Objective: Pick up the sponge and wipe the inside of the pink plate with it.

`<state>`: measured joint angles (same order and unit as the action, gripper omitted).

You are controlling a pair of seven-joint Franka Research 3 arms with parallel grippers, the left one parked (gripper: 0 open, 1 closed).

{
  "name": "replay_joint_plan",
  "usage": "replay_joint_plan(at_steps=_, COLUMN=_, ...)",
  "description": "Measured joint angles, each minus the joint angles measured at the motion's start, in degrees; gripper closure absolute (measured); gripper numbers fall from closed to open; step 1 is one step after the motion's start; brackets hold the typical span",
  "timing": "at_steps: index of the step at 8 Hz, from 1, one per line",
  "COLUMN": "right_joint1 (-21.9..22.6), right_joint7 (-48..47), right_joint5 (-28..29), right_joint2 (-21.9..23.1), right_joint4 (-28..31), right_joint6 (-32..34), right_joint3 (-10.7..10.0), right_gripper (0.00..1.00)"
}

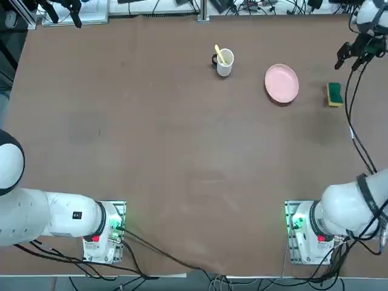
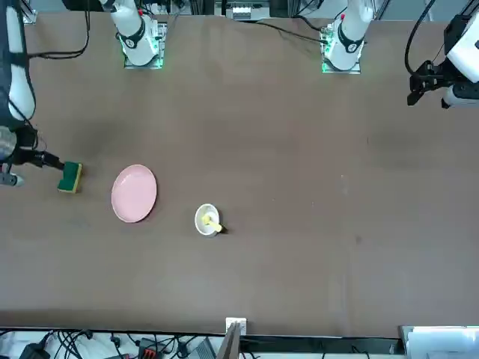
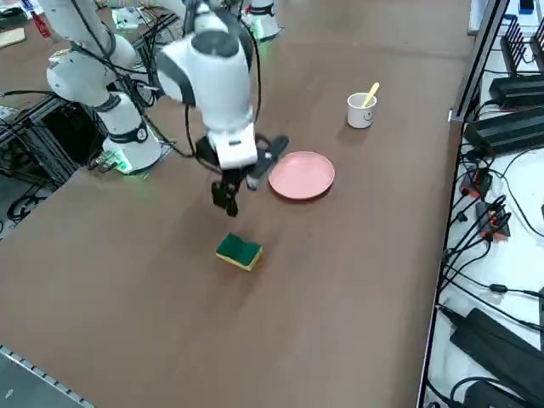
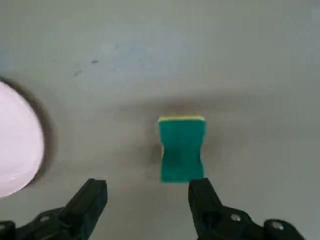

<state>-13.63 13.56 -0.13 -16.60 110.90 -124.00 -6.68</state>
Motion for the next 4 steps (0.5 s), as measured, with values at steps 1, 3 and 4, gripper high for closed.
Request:
replay_joint_plan(at_steps=1, right_joint1=-0.79, right_joint7=1.36, right_joint5=0.00, right_joint2=-2.39, right_joint4=0.20, right_joint6=-2.34, right_joint3=-0.01, right_gripper=0.03)
replay_joint_plan(at_steps=3, right_joint1=-2.30, right_joint7=2.94, right_joint5=0.00, right_joint2=-6.89, right_joint4=0.32, right_joint6=-6.69, right_joint3=-0.01, right_gripper=0.15)
replay_joint_plan(at_steps=4, right_joint1=-2.76, right_joint7=3.54, right_joint5=0.00, right_joint2=-8.70, right_joint4=0.34, right_joint6=-8.57, right_joint3=-0.01, right_gripper=0.18)
